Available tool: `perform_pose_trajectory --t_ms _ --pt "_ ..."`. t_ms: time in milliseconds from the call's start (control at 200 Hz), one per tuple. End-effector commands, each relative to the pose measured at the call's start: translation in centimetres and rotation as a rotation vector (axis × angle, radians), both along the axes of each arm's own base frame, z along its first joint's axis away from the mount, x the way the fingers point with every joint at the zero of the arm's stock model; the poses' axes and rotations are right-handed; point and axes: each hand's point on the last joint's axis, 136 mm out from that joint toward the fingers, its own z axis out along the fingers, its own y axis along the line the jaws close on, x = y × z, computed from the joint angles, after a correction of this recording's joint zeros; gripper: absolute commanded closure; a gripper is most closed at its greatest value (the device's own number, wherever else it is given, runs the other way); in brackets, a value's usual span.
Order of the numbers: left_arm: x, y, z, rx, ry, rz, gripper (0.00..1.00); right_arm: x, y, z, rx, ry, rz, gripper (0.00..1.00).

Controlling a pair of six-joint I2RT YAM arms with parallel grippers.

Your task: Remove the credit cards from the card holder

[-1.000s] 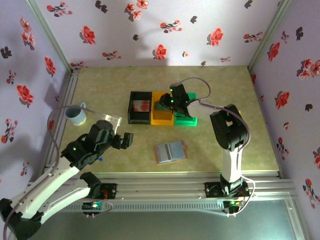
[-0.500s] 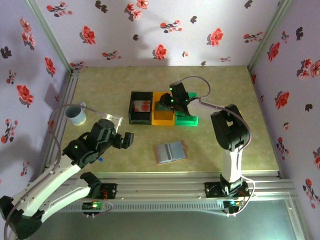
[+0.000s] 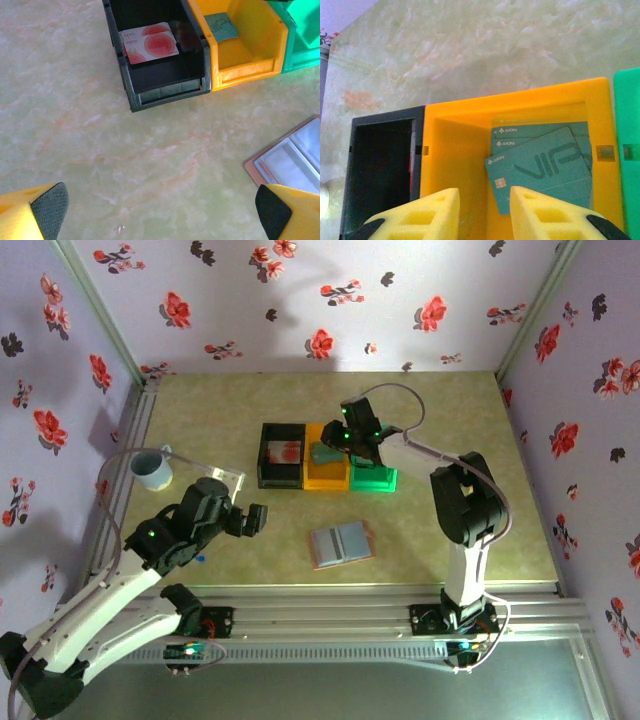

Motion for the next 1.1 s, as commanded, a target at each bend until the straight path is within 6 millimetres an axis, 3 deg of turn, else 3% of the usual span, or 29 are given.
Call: perform_pose_trajectory --t_ms 0,135,335,500,710,885,1095 --pt "0.3 0.5 1.2 -0.004 -0.011 0.03 0.0 0.1 -1.0 5.4 0.001 -0.099 -0.007 0.68" --pt "0.0 0.3 1.6 -0.02 -0.012 0.017 0.0 -2.1 -1.8 8.2 0.031 -0.135 0.019 0.67" --pt "-1.2 -2.1 1.3 -0.093 0.051 -0.102 0.0 -7.9 -2.2 8.8 0.114 -0.101 0.116 0.66" --pt "-2.1 -3.9 0.9 -0.125 0.162 -0.16 0.0 -13.4 -2.5 7.3 0.141 -0.076 0.174 0.65" --pt "-2.1 -6.5 -1.2 -0.247 0.324 -0.073 0.0 -18.8 -2.7 4.9 0.143 -0.061 0.208 0.62" --pt "-1.8 -7.3 -3.0 -0.291 0.427 0.048 0.0 -21.3 -2.4 3.1 0.142 -0.046 0.232 0.57" --pt "-2.3 -8.7 -4.3 -0.342 0.462 0.074 0.0 -22.6 -2.4 0.9 0.141 -0.02 0.223 0.51"
